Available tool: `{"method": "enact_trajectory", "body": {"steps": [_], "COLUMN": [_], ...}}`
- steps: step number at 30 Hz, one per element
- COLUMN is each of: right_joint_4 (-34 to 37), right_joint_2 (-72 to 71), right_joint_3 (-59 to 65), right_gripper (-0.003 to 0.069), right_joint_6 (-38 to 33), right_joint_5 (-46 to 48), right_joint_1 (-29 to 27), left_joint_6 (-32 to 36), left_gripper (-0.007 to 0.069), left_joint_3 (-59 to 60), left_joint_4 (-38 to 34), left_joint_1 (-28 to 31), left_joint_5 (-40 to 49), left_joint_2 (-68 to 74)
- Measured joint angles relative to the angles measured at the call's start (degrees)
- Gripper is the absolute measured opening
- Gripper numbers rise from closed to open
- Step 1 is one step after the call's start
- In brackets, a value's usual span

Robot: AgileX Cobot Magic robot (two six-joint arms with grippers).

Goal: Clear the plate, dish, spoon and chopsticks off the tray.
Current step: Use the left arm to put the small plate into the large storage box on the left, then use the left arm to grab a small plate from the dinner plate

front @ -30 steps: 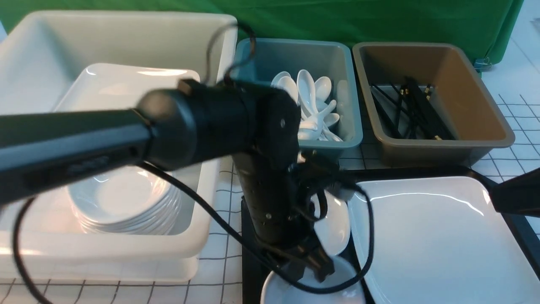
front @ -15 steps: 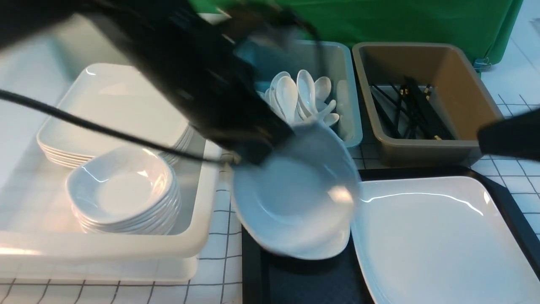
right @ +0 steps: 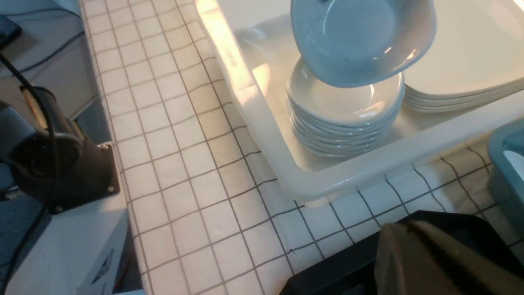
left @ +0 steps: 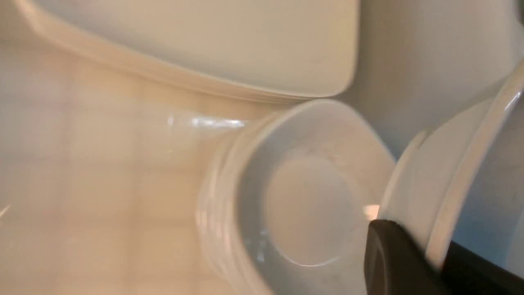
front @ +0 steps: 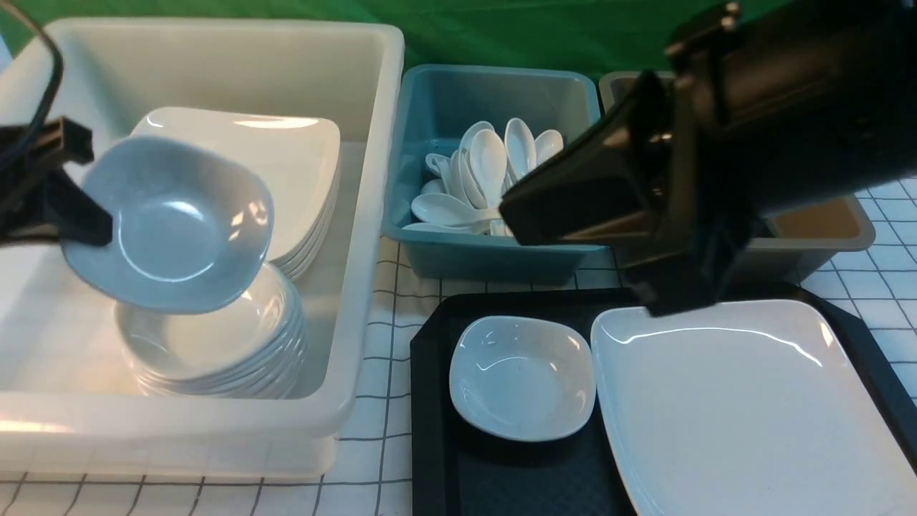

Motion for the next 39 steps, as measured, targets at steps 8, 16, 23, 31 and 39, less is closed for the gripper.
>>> {"method": "enact_trajectory", "body": {"steps": [8,16,23,31,39], "right_joint_4": [-2.99,-6.71,-22.07,-26.01,-23.06], "right_joint_2": [4.67,4.47,1.59,-5.12,-11.39], "right_joint_3": [-3.73,-3.8,-3.8,2.25,17.88], "right_gripper": [0.0004,0.0004,0.0008,0.0008,0.0008], "right_joint_6": [2.48,4.3,12.1,13.34,14.54], "right_joint_5": [0.87,2.82,9.67,12.75,11.37], "right_joint_1": [1.39,1.33,-1.84,-15.34,-28.64], "left_joint_6": [0.0,-0.61,-3.35,4.27,5.18], "left_gripper": [0.0127,0.0468,0.0433,0.002,0.001], "left_joint_3": [8.06,3.09,-11.21,-15.02,-14.85], "left_joint_4": [-2.13,0.23,2.95,-1.87,14.58], "left_joint_1": [0.57,0.62,0.31,-21.81,-54.26], "left_joint_5": [-5.75,-0.03,6.8,1.7,-8.87], "left_joint_2": [0.05,0.05,-2.91,-5.92,5.52]}}
